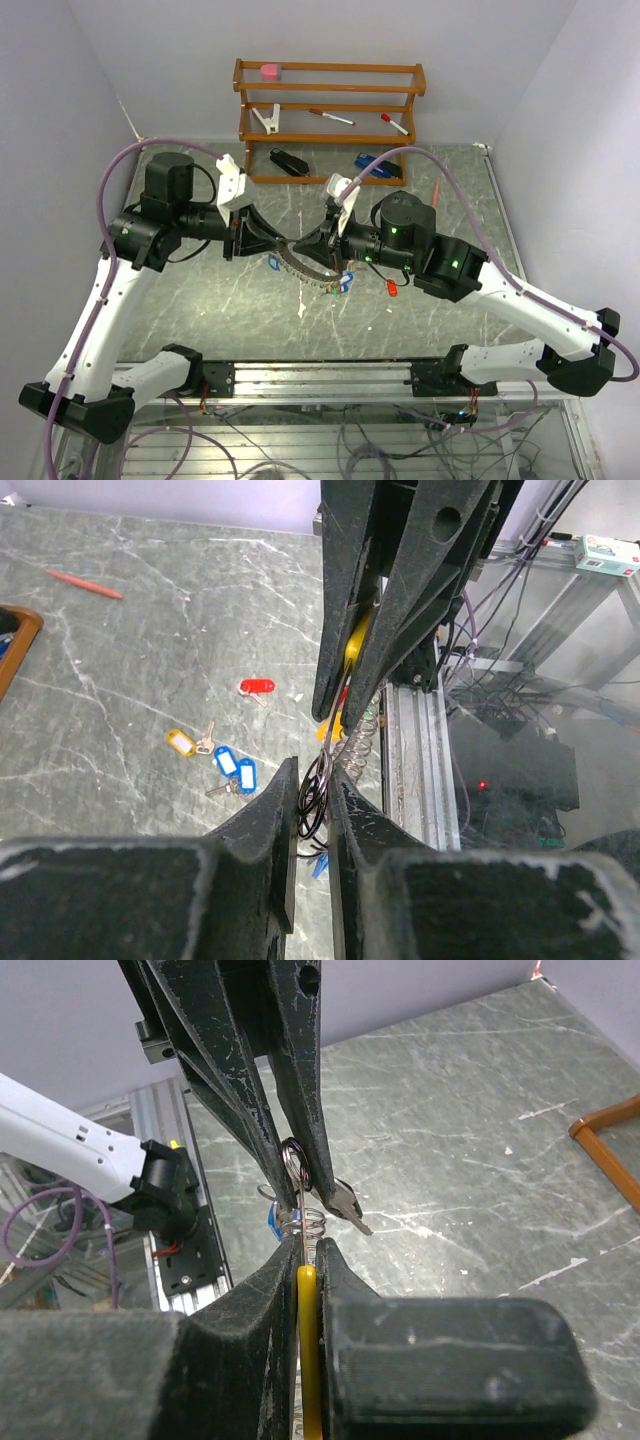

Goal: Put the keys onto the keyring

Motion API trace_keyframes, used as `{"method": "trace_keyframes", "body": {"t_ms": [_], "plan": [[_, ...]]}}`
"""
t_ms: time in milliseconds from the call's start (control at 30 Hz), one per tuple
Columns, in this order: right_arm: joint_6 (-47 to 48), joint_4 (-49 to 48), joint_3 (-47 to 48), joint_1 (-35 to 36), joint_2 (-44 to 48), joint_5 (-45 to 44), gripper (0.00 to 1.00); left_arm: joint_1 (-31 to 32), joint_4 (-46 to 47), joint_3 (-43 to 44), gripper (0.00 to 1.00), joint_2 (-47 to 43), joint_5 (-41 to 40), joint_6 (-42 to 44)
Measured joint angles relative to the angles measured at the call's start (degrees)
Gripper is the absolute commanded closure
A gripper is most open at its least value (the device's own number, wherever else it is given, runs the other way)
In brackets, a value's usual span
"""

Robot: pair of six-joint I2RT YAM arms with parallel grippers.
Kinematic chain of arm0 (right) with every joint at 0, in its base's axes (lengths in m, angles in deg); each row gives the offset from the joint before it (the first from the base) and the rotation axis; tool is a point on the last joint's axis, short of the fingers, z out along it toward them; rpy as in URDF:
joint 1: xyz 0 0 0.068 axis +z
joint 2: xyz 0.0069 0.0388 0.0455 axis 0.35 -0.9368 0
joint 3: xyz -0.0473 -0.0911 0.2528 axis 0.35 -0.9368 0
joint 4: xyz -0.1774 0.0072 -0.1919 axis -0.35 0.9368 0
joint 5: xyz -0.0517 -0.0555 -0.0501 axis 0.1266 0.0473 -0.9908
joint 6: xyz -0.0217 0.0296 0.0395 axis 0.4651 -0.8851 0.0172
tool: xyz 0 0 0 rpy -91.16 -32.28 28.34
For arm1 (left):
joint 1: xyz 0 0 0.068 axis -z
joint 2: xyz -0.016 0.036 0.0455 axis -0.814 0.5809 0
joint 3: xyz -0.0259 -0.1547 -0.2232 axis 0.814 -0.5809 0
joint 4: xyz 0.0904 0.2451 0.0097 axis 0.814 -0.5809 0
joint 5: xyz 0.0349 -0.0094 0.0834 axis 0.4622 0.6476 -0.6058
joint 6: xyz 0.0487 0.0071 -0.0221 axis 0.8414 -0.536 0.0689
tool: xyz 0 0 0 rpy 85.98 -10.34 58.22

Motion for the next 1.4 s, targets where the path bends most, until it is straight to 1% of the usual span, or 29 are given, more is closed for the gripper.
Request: {"method": "trace_keyframes", "body": {"t_ms": [200, 333, 433, 600, 800, 933, 1167, 1400], "plan": [[-2.0, 0.1, 0.7, 0.0, -0.2, 0.5, 1.0, -1.0, 0.0, 0.0, 0.93, -0.9, 2.3, 1.9], [-3.5, -0.4, 0.9, -0.1, -0.2, 1.8, 1.0, -1.4, 2.6, -1.0, 0.93, -3.8, 2.3, 1.3], [-5.4, -0.4, 1.5, -0.9, -0.2, 3.9, 1.0, -1.5, 4.5, -1.4, 0.93, -5.4, 2.3, 0.7], [-8.1, -0.5, 2.1, -3.3, -0.6, 7.7, 1.0, -1.5, 7.0, -1.7, 0.93, -5.7, 2.3, -0.2], [-11.3, -1.6, 1.6, -6.3, -0.7, 12.3, 1.0, -1.6, 12.0, -3.8, 0.93, -6.4, 2.5, -3.7], [-13.3, -2.5, 1.2, -8.0, -0.8, 15.4, 1.0, -1.7, 17.8, -6.6, 0.93, -7.8, 2.5, -8.3], [-15.7, -4.3, 1.1, -10.5, -2.2, 21.0, 1.0, -2.4, 32.0, -13.4, 0.93, -10.5, 2.6, -21.4], [-17.3, -6.2, 1.1, -13.1, -3.3, 28.1, 1.0, -2.6, 42.6, -16.7, 0.92, -10.9, 4.0, -31.0]]}}
